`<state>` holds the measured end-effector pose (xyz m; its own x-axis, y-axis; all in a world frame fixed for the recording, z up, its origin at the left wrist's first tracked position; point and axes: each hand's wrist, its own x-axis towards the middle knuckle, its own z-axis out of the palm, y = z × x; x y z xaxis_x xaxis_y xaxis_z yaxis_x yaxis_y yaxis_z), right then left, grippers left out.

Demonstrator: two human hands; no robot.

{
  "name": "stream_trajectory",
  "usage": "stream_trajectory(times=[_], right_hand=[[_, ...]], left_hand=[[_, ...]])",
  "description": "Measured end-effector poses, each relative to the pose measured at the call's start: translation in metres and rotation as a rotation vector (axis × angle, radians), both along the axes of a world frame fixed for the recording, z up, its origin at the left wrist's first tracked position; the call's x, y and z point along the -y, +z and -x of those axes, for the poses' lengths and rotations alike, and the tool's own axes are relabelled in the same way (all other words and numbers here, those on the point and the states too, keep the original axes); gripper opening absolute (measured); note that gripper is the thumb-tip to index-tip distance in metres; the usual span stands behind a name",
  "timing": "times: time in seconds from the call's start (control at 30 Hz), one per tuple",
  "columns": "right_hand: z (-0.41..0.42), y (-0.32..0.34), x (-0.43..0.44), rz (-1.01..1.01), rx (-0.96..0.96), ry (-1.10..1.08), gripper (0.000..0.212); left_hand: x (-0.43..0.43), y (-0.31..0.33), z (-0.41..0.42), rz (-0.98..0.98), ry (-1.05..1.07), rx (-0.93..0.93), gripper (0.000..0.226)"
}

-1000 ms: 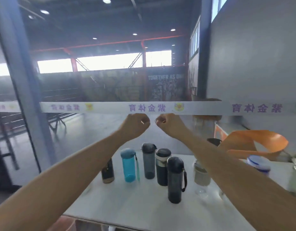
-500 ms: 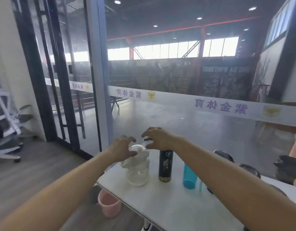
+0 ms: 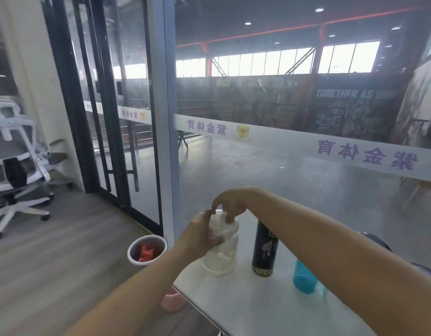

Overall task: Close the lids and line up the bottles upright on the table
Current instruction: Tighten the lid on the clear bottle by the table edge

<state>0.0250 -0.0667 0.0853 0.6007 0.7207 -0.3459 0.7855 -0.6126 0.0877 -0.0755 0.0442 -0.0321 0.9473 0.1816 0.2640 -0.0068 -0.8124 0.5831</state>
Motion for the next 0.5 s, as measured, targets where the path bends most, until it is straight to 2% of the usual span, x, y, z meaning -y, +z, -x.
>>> stream_trajectory(times=[0.17, 0.37, 0.5], right_hand=[[-0.030, -0.003, -0.012, -0.020, -0.070, 0.004, 0.068], [-0.065, 0.000, -0.016, 0.013, -0.092, 0.030, 0.072], [-0.091, 0.005, -0.009, 0.029, -0.064, 0.051, 0.071]], left_hand=[[-0.025, -0.002, -0.014, 0.033, -0.097, 0.009, 0.078], [-0.036, -0.004, -0.046, -0.230, -0.099, 0.112, 0.064], [-0.033, -0.004, -0.070, -0.257, -0.124, 0.076, 0.064]])
